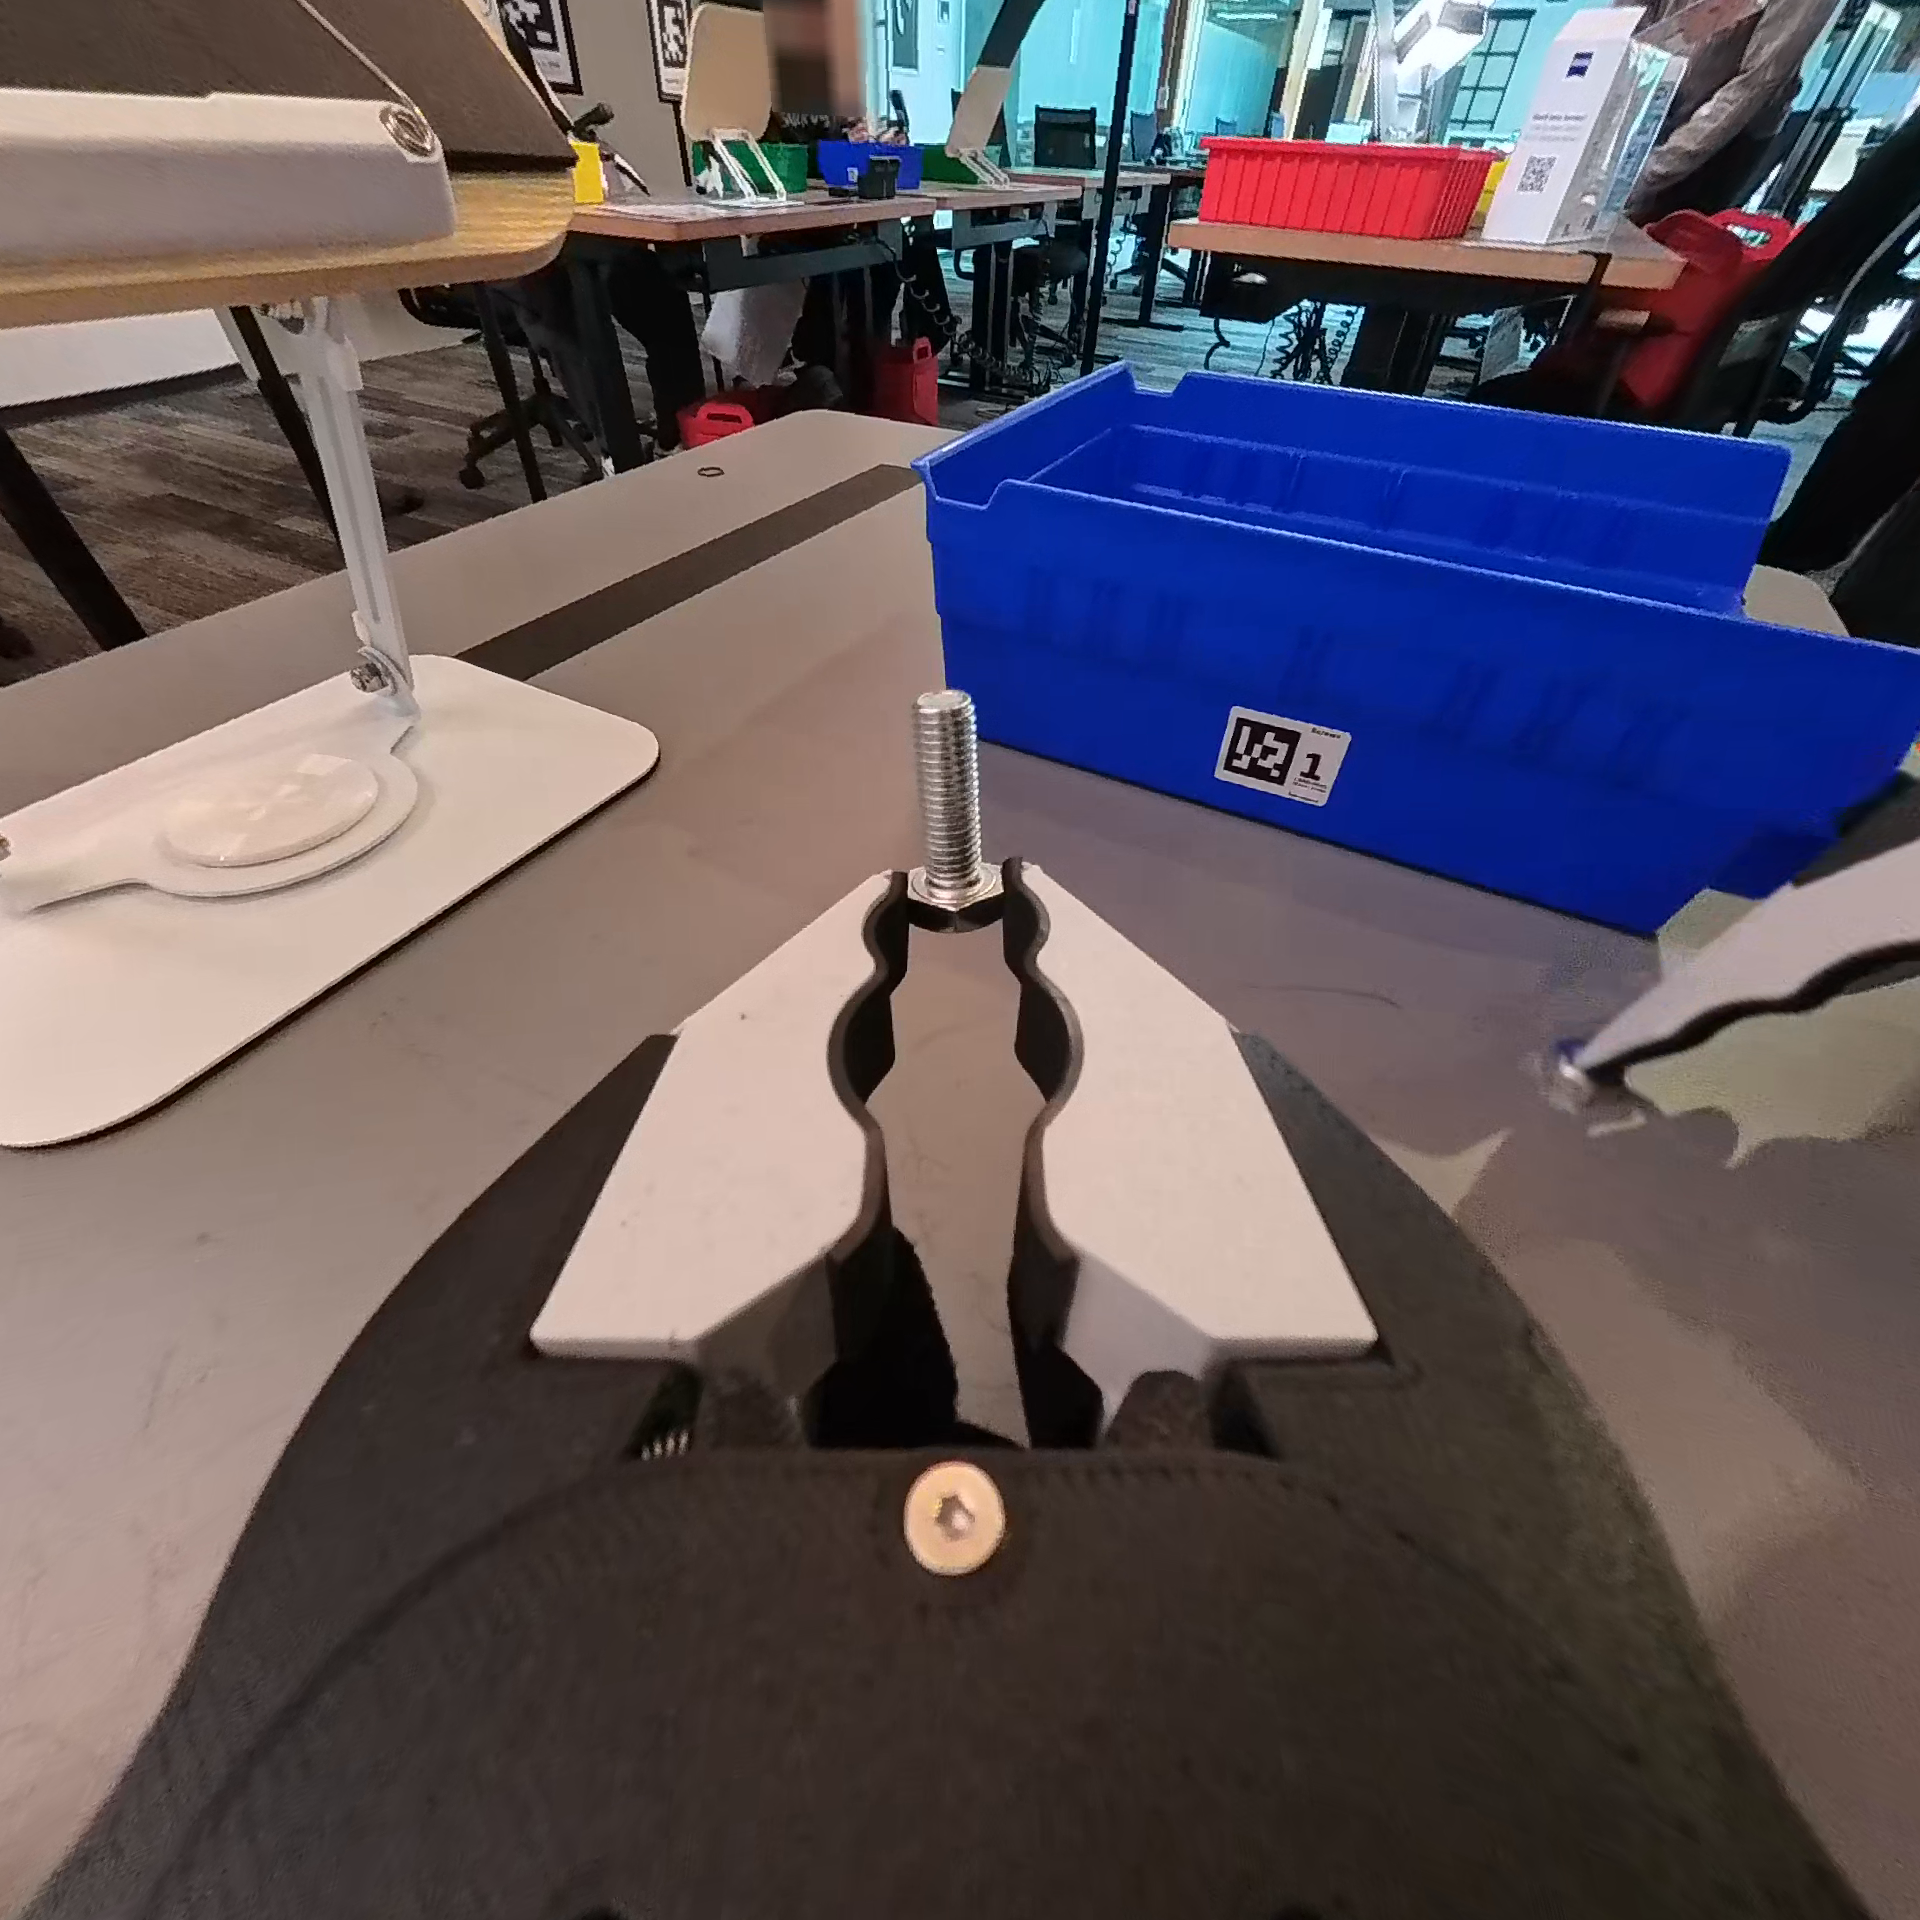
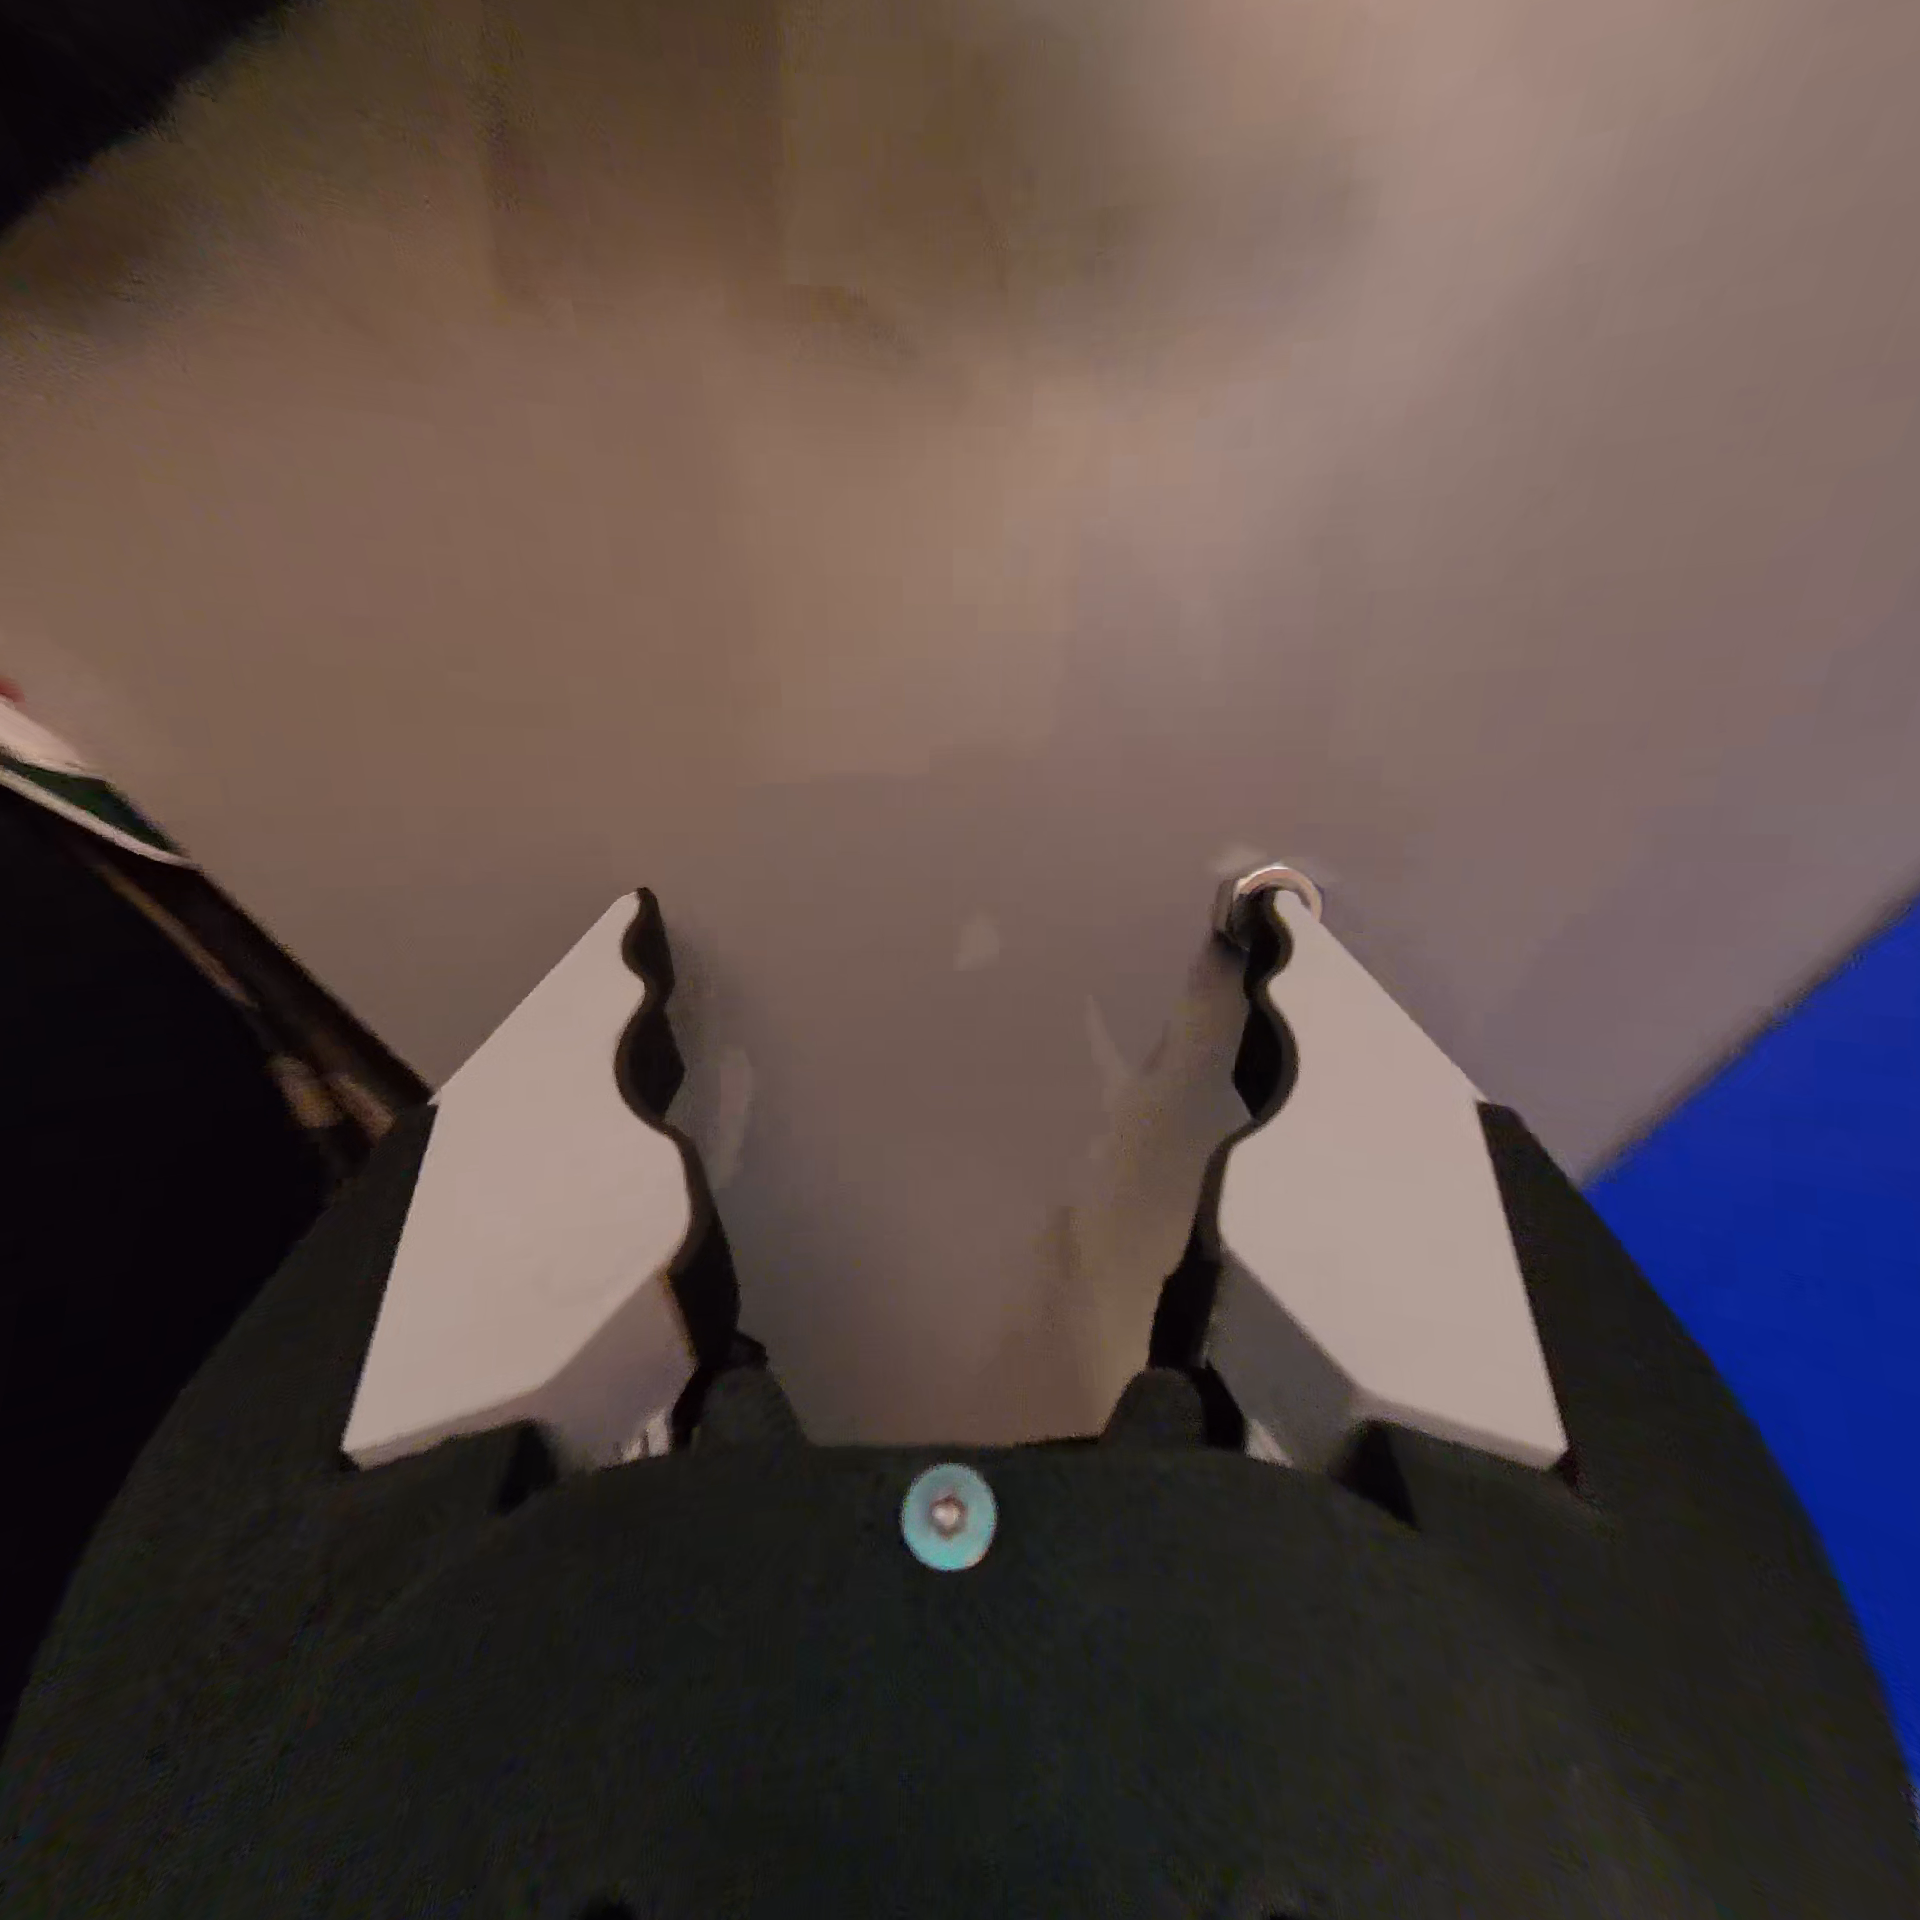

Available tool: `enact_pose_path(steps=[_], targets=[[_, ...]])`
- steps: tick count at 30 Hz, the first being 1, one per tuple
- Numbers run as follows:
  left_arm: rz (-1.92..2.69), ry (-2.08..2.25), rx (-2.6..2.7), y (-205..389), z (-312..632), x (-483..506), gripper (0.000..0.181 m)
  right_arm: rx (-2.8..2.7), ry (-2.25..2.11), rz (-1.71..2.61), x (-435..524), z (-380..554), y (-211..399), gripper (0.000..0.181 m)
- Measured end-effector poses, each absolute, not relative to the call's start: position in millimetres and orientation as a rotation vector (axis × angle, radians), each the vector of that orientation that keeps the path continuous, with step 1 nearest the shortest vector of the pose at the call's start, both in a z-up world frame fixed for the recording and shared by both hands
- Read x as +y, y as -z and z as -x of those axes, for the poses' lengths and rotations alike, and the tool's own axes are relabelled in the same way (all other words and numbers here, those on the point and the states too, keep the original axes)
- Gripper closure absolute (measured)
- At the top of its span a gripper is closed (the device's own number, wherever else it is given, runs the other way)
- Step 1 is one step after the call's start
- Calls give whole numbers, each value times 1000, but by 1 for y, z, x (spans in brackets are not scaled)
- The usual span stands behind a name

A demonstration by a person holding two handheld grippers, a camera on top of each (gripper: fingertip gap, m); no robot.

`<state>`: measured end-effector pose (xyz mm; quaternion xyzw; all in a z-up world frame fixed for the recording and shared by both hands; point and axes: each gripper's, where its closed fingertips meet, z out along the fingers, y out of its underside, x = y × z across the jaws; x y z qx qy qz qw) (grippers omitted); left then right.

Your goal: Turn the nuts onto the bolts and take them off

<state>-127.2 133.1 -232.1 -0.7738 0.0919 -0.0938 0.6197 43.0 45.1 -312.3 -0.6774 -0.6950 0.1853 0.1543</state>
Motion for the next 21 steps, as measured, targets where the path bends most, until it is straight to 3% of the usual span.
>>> enact_pose_path(steps=[1, 3, 7, 14, 17, 18, 21], targets=[[1780, 215, 212, 232, 127, 133, 165, -2028, -630, 1926, 31, -32, 309, 73], [1778, 214, 210, 232, 128, 133, 165, -2131, -826, 1859, 1, -8, 302, 94], [1777, 213, 200, 232, 131, 132, 165, -2252, -915, 1710, -25, 34, 302, 88], [1770, 232, 167, 230, 136, 132, 165, -2304, -970, 1605, -19, 51, 284, 114], [1770, 240, 159, 230, 137, 132, 165, -2318, -931, 1594, -15, 53, 294, 141], [1769, 240, 159, 230, 137, 132, 165, -2318, -916, 1599, -13, 55, 297, 137], [1770, 239, 159, 230, 137, 132, 165, -2286, -847, 1628, -7, 62, 303, 147]])
